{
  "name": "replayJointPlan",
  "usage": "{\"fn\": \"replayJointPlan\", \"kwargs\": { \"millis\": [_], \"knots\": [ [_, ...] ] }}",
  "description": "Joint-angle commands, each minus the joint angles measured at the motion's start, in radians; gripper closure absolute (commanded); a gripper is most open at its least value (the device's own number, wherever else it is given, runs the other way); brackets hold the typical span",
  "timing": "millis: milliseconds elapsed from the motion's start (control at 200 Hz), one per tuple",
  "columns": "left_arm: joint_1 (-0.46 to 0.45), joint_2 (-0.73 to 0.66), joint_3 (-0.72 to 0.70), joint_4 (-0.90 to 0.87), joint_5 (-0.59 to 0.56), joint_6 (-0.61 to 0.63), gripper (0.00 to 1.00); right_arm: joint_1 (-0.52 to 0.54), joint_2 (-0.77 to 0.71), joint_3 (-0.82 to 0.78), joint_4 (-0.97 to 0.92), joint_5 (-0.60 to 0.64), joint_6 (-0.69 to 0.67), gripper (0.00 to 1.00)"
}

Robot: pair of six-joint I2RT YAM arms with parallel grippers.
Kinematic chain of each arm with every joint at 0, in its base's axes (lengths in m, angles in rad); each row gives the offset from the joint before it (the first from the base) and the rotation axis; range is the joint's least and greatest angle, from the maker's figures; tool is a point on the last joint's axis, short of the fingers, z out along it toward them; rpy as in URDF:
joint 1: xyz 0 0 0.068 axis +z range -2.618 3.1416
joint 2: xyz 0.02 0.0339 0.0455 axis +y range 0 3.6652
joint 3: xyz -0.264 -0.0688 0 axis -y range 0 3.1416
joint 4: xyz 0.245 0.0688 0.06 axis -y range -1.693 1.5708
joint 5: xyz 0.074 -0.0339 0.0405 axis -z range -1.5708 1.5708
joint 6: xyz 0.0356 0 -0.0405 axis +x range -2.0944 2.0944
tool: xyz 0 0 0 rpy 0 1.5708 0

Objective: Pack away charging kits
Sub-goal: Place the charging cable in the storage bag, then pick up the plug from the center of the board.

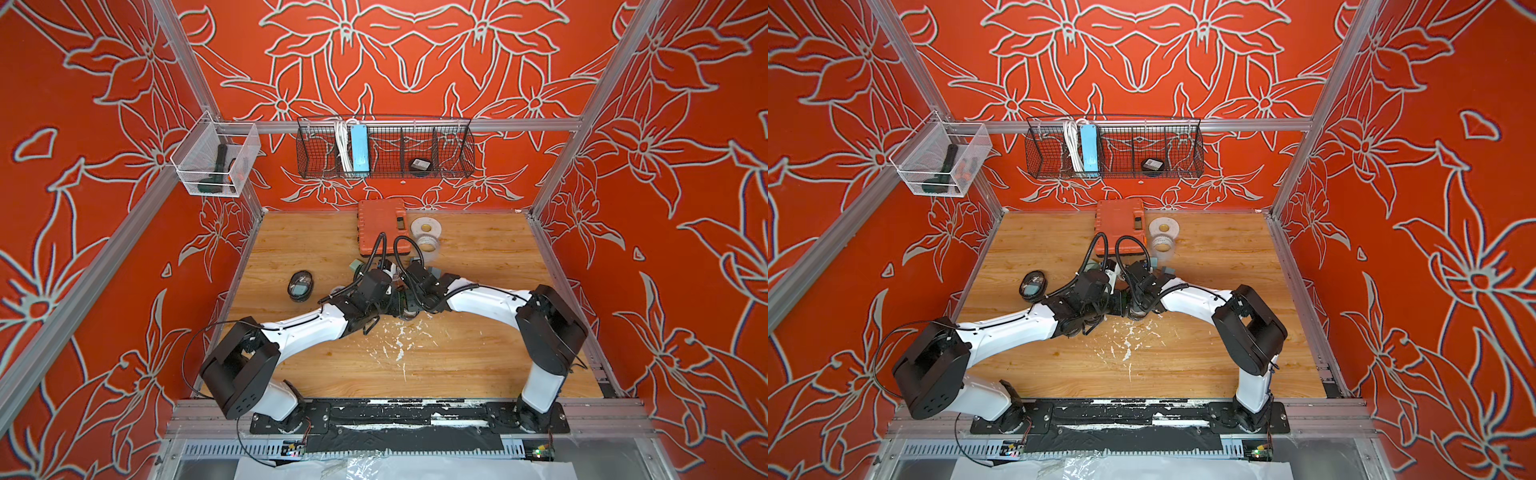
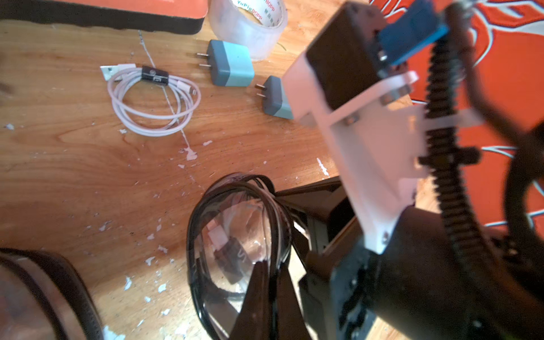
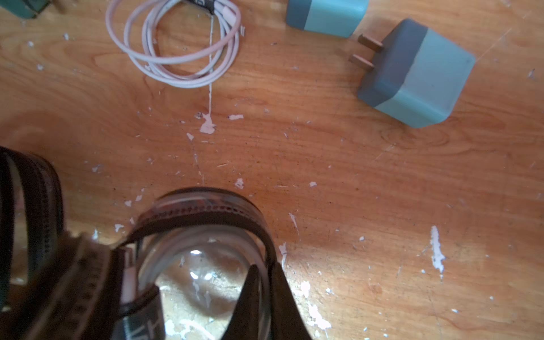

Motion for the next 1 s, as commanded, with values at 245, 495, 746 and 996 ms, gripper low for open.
{"fn": "replayJointPlan", "kwargs": {
  "millis": [245, 495, 746, 996],
  "knots": [
    [0.026, 0.037, 0.021, -0.017, -0.024, -0.018, 1.0, -0.001, -0.054, -0.04, 0.066, -0.012, -0.011, 0.49],
    [0.026, 0.051, 0.052, -0.077, -0.077, -0.012, 1.0, -0.003, -0.165, -0.119, 0.136, -0.058, -0.058, 0.24],
    [0.027, 0.041, 0.058, -0.106, -0.122, -0.018, 1.0, -0.009, -0.227, -0.174, 0.187, -0.023, -0.104, 0.14],
    [0.027, 0.031, 0.074, -0.159, -0.191, -0.021, 1.0, -0.193, -0.151, -0.103, 0.18, -0.024, -0.186, 0.11]
  ]
}}
